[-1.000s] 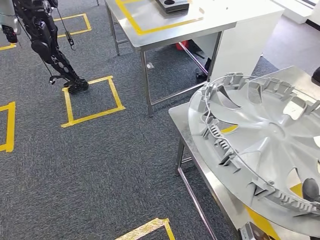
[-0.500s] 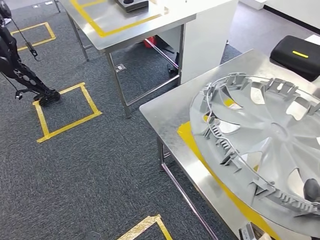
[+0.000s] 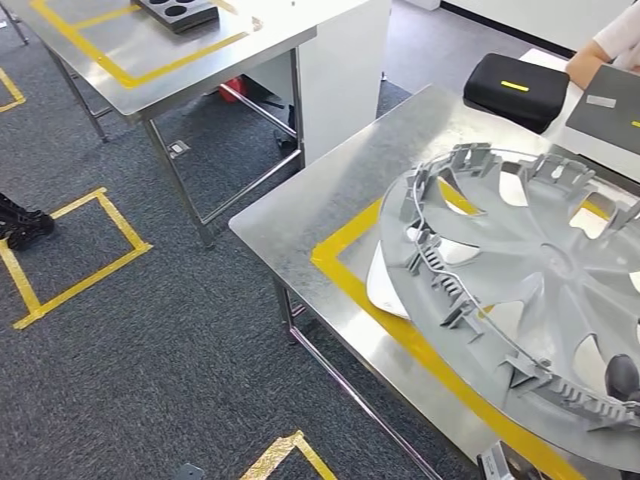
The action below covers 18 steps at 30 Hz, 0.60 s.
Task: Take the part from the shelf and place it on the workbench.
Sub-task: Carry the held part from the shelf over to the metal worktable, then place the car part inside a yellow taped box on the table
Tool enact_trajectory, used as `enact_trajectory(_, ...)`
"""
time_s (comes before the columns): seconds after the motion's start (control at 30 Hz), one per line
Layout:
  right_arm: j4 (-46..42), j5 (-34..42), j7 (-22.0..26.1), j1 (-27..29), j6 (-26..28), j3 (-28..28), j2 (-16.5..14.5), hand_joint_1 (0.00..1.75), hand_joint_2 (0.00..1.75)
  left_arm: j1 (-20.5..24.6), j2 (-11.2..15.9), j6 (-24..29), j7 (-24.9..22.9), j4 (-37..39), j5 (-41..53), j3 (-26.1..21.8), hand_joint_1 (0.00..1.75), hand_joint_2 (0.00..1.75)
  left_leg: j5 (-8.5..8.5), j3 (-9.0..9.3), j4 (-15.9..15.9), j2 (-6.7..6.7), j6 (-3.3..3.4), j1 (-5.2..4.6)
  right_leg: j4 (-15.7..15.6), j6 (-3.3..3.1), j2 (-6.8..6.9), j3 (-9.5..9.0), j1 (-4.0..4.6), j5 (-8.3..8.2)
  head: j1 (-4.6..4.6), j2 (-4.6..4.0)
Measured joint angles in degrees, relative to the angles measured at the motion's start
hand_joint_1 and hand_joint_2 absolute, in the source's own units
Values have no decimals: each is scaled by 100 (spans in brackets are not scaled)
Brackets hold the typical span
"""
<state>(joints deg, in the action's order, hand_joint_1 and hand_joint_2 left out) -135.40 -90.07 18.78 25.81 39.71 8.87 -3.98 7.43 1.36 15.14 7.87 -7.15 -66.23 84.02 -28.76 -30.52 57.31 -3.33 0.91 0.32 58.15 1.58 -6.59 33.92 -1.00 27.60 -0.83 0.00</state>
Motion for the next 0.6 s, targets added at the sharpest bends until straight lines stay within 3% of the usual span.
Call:
enact_trajectory(0.03, 1, 0, 0, 5, 0, -1, 0, 175, 175, 6, -2, 0, -1, 0, -2, 4, 0, 0, 23, 8, -37, 74, 40, 5, 100, 23, 129, 66, 7, 77, 12, 0)
enact_trajectory(0.1, 2, 2, 1, 0, 0, -4, 0, 175, 175, 6, 4, 1, -2, 0, -3, 11, 0, 0, 49, 14, -80, 232, 92, 2, 635, 60, 472, 326, 23, 412, 38, 0)
enact_trajectory(0.17, 4, 3, -1, -11, 0, -7, -1, 175, 175, -9, 11, 0, -4, 0, -4, 15, 0, 0, 46, 4, -79, 397, 106, -12, 1351, 101, 603, 648, 18, 742, 49, 0)
enact_trajectory(0.2, 7, 3, -2, -9, 0, -5, -2, 175, 175, -12, 10, -1, -5, 0, -4, 16, 0, 0, 43, 3, -78, 480, 105, -15, 1531, 117, 619, 720, 14, 779, 49, 0)
enact_trajectory(0.23, 10, 2, -3, -6, 0, -4, -2, 175, 175, -11, 7, -1, -7, 0, -4, 16, 0, 0, 38, 5, -75, 556, 100, -14, 1485, 128, 637, 681, 10, 706, 50, 0)
enact_trajectory(0.27, 14, 1, -3, -3, 0, -2, -2, 175, 175, -7, 1, -2, -7, 0, -4, 17, 0, 0, 30, 10, -71, 625, 89, -13, 1208, 133, 679, 520, 7, 543, 51, 0)
enact_trajectory(0.3, 16, 0, -3, -2, 0, -2, -2, 175, 175, -3, -4, -2, -7, 0, -4, 17, 0, 0, 17, 19, -64, 687, 70, -12, 795, 135, 767, 286, 5, 359, 51, 0)
enact_trajectory(0.37, 20, 1, -5, -8, 0, -3, -2, 175, 175, 1, -2, 0, -7, 0, -5, 17, 0, 0, -18, 35, -36, 787, 11, -40, 117, 90, 960, -109, 24, 149, 45, 0)
enact_trajectory(0.4, 21, 2, -9, -9, 0, -3, -2, 175, 175, 4, 3, 2, -7, 0, -7, 17, 0, 0, -28, 43, -25, 829, -16, -56, -23, 54, 1003, -189, 35, 129, 36, 0)
enact_trajectory(0.47, 22, 2, -22, -2, 0, 2, -2, 175, 175, 14, 6, 5, -10, 0, -15, 17, 0, 0, -36, 59, -17, 915, -65, -65, -46, -27, 918, -187, 50, 126, 17, 0)
enact_trajectory(0.53, 22, 1, -29, 5, 0, 7, -4, 175, 175, 26, 9, 8, -13, 0, -24, 17, 0, 0, -138, 40, 79, 810, -125, -41, -56, -92, 816, -181, 37, 103, 5, 0)
enact_trajectory(0.6, 23, 0, -29, -3, 0, 6, -8, 175, 175, 21, 12, 10, -15, 0, -28, 17, 0, 0, -456, -168, 583, 537, -173, -16, -67, -153, 713, -184, 22, 83, -13, 0)
